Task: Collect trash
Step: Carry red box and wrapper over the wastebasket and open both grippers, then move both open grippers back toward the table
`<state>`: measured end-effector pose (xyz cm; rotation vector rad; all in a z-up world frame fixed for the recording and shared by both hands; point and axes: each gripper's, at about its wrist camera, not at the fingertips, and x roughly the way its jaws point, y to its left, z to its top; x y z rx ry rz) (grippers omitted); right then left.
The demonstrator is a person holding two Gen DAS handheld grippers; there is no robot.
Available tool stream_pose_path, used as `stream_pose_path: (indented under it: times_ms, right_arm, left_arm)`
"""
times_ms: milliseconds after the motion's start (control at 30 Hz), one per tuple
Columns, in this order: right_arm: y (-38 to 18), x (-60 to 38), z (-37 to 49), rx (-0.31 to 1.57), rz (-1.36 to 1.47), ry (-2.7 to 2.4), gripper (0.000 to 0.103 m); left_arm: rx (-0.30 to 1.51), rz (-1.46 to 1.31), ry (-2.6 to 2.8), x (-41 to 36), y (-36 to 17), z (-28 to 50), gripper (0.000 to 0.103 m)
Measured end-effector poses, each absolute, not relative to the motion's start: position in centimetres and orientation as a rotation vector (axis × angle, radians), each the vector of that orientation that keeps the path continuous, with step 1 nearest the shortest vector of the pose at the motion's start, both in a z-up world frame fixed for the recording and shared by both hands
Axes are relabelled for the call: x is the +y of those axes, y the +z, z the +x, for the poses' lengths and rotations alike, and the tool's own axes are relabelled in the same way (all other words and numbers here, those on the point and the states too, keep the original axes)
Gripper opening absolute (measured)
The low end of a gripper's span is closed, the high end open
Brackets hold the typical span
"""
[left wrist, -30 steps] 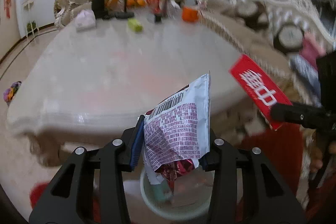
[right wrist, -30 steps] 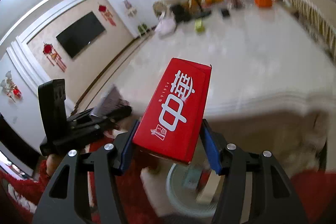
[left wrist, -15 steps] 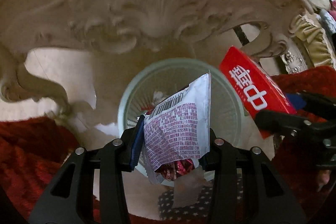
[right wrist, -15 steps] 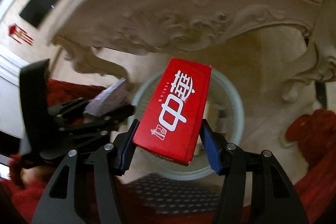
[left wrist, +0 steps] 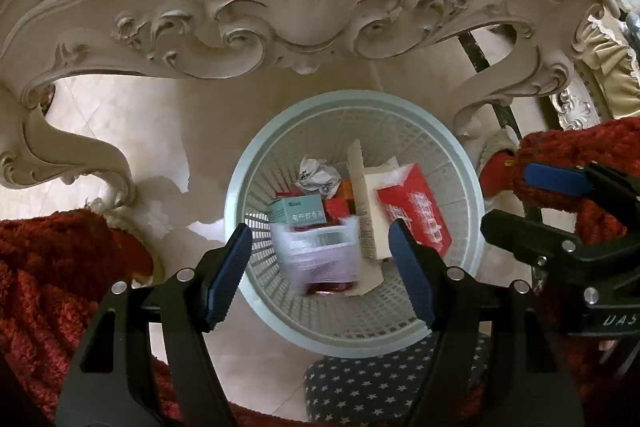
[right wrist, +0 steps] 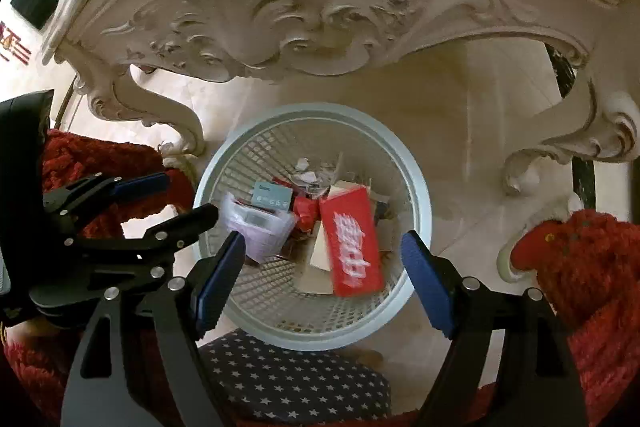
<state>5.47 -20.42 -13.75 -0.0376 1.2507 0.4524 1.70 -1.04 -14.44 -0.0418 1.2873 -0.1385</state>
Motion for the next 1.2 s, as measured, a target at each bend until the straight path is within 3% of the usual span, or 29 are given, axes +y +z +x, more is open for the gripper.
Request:
stream_pose_path:
  times_ms: [433,700,733,767,800,833,933,1200]
  right_arm:
    - [-12.2,-20.4,4.2,1.219,-0.053,0.467,0.076]
    - [-0.1,-22.4,2.5,0.875,-0.006,0.558,0.076]
    - [1.4,-22.6,3.1,0.833,-0.008,0.547,0.076]
    - [2.8,-22.8,3.8,0.787,-0.012,0.537,0.076]
    - [4.0,-22.9,4.6,0.747,-0.016,0.531,0.077]
    - [5.2,-23.0,6.0,0.702,-0.028,0.512,0.085]
    - [7.8,-22.8,10.9,0.601,-0.078,0.431,0.087]
    - [10.4,-21.3,29.4,0.542,-0.094,0.399,0.087]
  left_arm:
    - [1.246,-0.010,-0.143,-1.1,-12.6,0.9,0.069]
    - [0.986,-0.063,-0.202,1.6,1.1,0.3,0.069]
    - [0.956,-0.050,-0.193,1.7,2.4,0.7,0.075]
    - [0.910,-0.024,-0.176,1.7,4.1,1.6,0.080]
    - [0.853,0.001,-0.165,1.7,5.6,3.0,0.081]
    - [0.820,0.019,-0.148,1.6,6.4,4.2,0.081]
    - [0.749,0.050,-0.054,1.3,8.7,11.6,0.081]
    - [0.812,-0.056,0.115,2.3,8.0,32.2,0.081]
